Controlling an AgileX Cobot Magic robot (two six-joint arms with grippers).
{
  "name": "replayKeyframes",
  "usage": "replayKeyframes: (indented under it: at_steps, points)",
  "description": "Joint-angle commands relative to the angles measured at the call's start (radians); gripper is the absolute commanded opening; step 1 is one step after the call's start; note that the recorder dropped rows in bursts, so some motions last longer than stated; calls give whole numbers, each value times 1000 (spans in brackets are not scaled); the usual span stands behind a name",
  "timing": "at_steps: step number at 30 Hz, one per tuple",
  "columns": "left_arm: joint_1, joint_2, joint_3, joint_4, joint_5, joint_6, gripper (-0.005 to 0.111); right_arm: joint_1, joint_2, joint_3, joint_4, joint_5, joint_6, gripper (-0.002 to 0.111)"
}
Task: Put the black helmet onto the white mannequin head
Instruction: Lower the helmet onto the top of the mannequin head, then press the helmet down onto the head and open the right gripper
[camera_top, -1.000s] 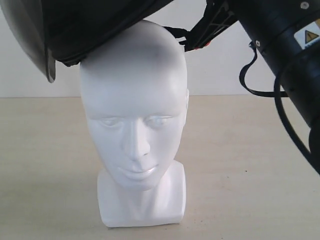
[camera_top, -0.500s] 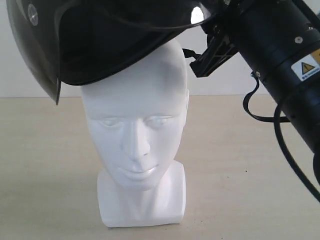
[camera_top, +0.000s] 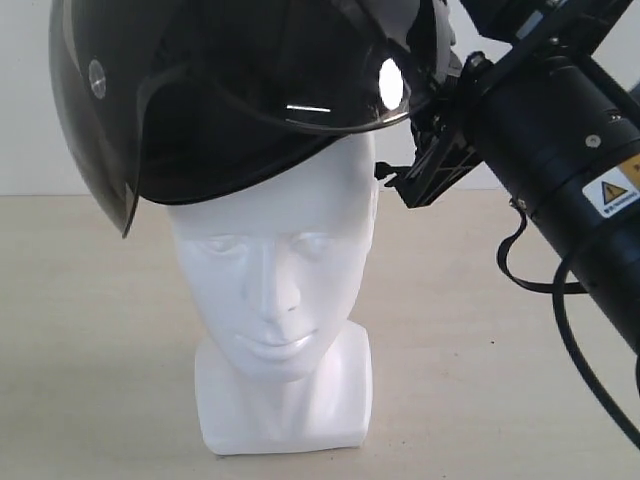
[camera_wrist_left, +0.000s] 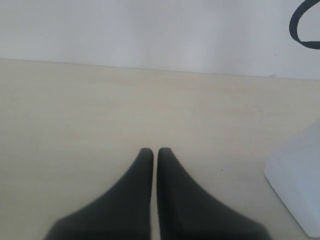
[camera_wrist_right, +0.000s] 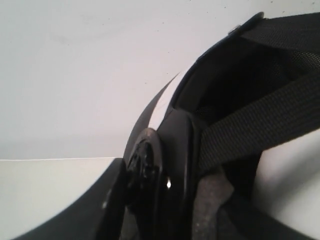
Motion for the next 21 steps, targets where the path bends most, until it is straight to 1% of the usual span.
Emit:
replayKeyframes:
  at_steps: [1, 15, 21]
  points:
    - [2, -4, 4, -9, -1, 2, 4, -7, -17, 25, 45, -38, -61, 0]
    - [2, -4, 4, -9, -1, 2, 4, -7, -17, 143, 83, -88, -61, 0]
    - [2, -4, 4, -9, -1, 2, 4, -5, -17, 153, 83, -88, -61, 0]
